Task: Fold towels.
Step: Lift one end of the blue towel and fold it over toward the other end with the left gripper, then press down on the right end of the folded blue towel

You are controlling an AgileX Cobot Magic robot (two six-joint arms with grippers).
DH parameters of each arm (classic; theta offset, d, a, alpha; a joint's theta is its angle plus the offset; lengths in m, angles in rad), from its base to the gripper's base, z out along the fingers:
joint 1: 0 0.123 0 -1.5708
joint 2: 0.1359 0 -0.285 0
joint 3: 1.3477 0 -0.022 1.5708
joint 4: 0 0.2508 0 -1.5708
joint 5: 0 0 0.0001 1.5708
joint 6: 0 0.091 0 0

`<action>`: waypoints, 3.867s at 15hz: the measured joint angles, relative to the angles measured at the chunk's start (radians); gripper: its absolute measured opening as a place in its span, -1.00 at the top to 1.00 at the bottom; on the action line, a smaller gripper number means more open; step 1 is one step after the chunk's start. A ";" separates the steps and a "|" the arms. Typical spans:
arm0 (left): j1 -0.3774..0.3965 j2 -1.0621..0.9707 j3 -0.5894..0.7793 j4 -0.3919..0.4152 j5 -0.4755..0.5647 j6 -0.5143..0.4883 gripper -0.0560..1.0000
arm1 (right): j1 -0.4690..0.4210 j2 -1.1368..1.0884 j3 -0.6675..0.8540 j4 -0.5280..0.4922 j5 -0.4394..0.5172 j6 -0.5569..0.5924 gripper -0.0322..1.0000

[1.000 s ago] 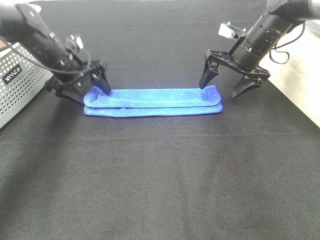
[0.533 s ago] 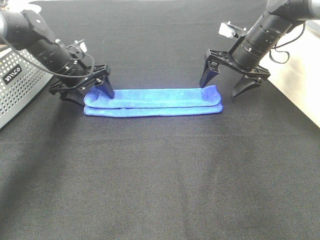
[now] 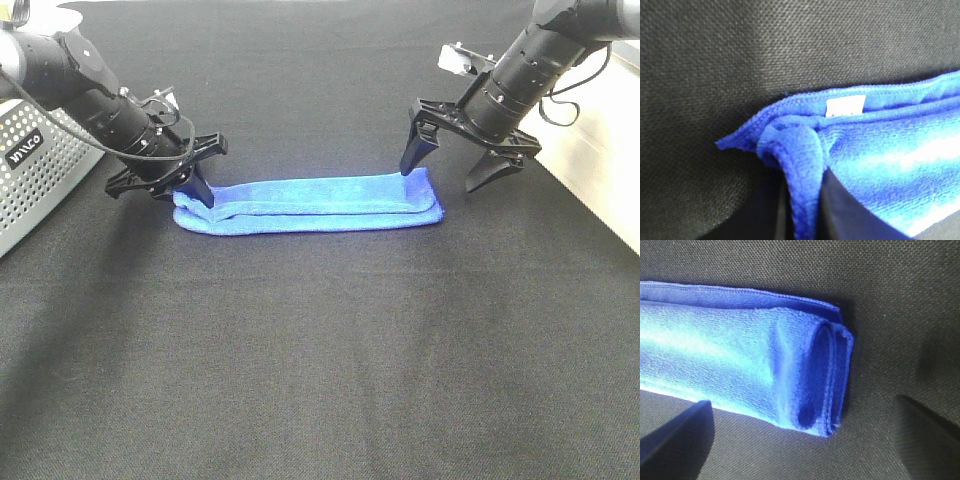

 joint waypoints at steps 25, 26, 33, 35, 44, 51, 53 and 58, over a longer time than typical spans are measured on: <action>-0.332 -0.003 -0.299 -0.070 -0.109 -0.381 -0.56 | 0.000 -0.235 0.000 -0.116 0.100 0.129 -0.79; -0.313 -0.002 -0.324 -0.074 -0.083 -0.341 -0.56 | 0.000 -0.235 0.000 -0.085 0.100 0.129 -0.79; -0.084 -0.002 -0.499 -0.076 0.116 -0.249 -0.56 | 0.012 -0.179 0.003 0.474 0.128 -0.120 -0.79; -0.036 -0.002 -0.505 -0.072 0.147 -0.248 -0.56 | 0.065 -0.120 0.003 0.580 0.129 -0.190 -0.79; -0.025 -0.002 -0.505 -0.071 0.218 -0.216 -0.56 | 0.092 0.084 0.008 0.528 0.047 -0.228 -0.76; -0.025 -0.002 -0.505 -0.071 0.225 -0.214 -0.56 | 0.045 0.051 0.008 0.220 0.031 -0.047 -0.74; -0.025 -0.002 -0.505 -0.071 0.231 -0.214 -0.56 | 0.045 0.035 0.008 0.193 0.028 -0.031 -0.74; -0.025 -0.004 -0.566 -0.071 0.354 -0.114 -0.56 | 0.045 -0.134 0.008 0.054 0.077 0.019 -0.73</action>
